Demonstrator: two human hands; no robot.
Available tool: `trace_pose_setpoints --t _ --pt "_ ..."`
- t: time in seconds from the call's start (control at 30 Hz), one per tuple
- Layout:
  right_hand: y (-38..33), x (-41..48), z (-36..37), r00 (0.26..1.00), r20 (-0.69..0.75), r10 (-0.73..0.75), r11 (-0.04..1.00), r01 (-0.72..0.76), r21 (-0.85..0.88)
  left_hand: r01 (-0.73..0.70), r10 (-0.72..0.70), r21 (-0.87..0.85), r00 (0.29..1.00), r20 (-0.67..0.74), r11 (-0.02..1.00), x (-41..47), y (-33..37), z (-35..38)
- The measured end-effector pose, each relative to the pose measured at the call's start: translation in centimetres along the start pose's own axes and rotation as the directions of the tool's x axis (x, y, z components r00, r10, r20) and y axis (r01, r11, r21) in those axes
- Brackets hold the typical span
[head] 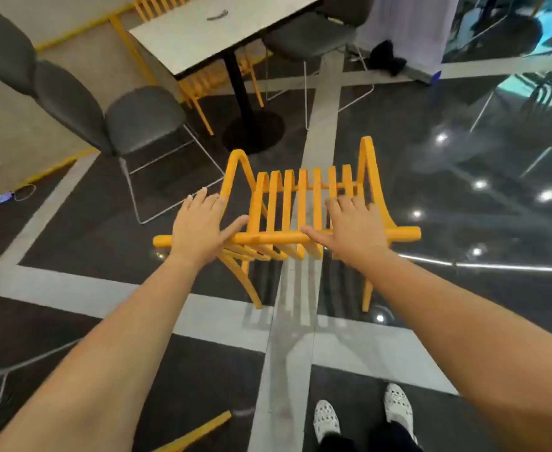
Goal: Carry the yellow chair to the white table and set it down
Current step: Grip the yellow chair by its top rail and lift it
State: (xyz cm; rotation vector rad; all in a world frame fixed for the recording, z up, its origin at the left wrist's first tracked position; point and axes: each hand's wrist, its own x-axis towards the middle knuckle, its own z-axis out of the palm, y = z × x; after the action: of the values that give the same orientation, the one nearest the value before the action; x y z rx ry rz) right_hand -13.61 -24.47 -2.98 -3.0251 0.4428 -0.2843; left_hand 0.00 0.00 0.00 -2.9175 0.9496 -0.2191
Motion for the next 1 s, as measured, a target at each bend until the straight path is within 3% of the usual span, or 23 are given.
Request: trace_pose_setpoints --t 0.13,0.3,0.53,0.77,1.0 --pt "0.5 -1.7 3.2 0.999 -0.003 -0.034 0.998 0.034 -0.046 -0.058 0.059 -0.016 0.997 0.051 0.998 -1.7 -0.2 4.1" --pt "0.6 -1.4 4.3 0.996 -0.080 -0.027 0.999 0.024 -0.034 -0.062 0.050 -0.098 0.992 -0.119 0.993 -2.1 -0.8 6.0" --pt "0.9 -0.9 4.9 0.975 -0.204 -0.088 0.996 0.090 0.002 -0.083 0.064 -0.102 0.982 -0.177 0.991 -0.9 -1.4 7.6" --pt "1.4 -0.6 6.4 0.901 -0.397 -0.176 0.982 0.134 -0.131 -0.147 0.133 -0.007 0.913 -0.385 0.989 -0.1 -2.0 9.8" --pt "1.7 -0.4 7.0 0.864 -0.459 -0.208 0.976 0.150 -0.160 -0.184 0.173 0.028 0.850 -0.498 0.983 0.1 -2.3 10.4"
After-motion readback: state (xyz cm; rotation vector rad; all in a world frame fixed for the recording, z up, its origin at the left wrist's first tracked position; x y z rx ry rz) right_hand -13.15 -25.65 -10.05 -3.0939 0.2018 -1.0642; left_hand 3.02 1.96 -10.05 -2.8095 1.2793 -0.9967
